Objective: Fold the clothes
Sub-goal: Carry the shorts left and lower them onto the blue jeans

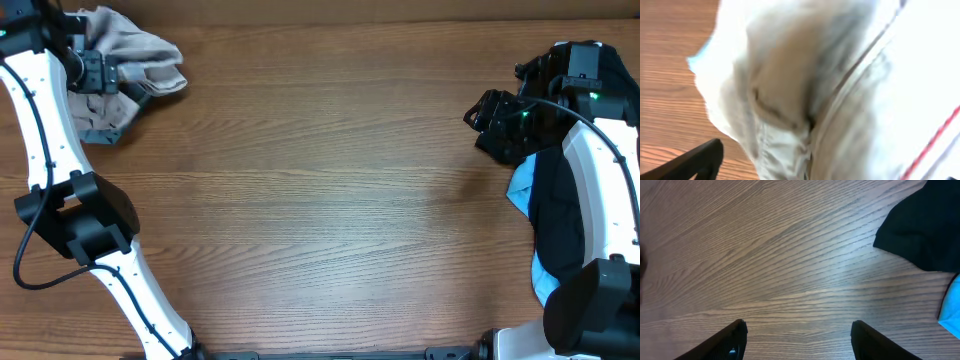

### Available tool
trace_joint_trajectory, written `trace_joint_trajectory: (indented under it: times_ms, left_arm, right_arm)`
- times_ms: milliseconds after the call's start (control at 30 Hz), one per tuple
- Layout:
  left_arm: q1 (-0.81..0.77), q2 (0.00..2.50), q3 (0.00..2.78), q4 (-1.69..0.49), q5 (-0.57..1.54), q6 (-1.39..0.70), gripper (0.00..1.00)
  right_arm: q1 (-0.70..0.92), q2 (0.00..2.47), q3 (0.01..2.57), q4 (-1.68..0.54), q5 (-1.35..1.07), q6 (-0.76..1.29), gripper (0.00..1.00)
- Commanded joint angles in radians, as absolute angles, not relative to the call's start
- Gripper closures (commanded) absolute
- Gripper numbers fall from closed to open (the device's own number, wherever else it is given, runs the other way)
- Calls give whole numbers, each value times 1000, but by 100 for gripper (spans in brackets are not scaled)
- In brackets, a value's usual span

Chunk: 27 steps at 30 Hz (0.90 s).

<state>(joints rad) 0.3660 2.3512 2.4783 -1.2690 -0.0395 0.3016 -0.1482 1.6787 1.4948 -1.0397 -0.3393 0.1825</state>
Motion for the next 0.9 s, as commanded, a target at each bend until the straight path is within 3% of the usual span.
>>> trace_joint_trajectory:
  times_ms: [0, 433, 667, 867]
  left_arm:
    - [348, 2329, 2489, -1271, -22, 341, 0]
    - [347, 2320, 2691, -1210, 91, 328, 0]
    - [350, 2381, 2604, -1053, -65, 363, 0]
    - [383, 2573, 2592, -932, -175, 315, 0]
  right_arm:
    - [-145, 1679, 1494, -1036, -334, 183, 30]
    - [-145, 1679, 1494, -1036, -334, 191, 30]
    - [-145, 1679, 1494, -1036, -334, 191, 30]
    - [-145, 1679, 1494, -1047, -334, 190, 30]
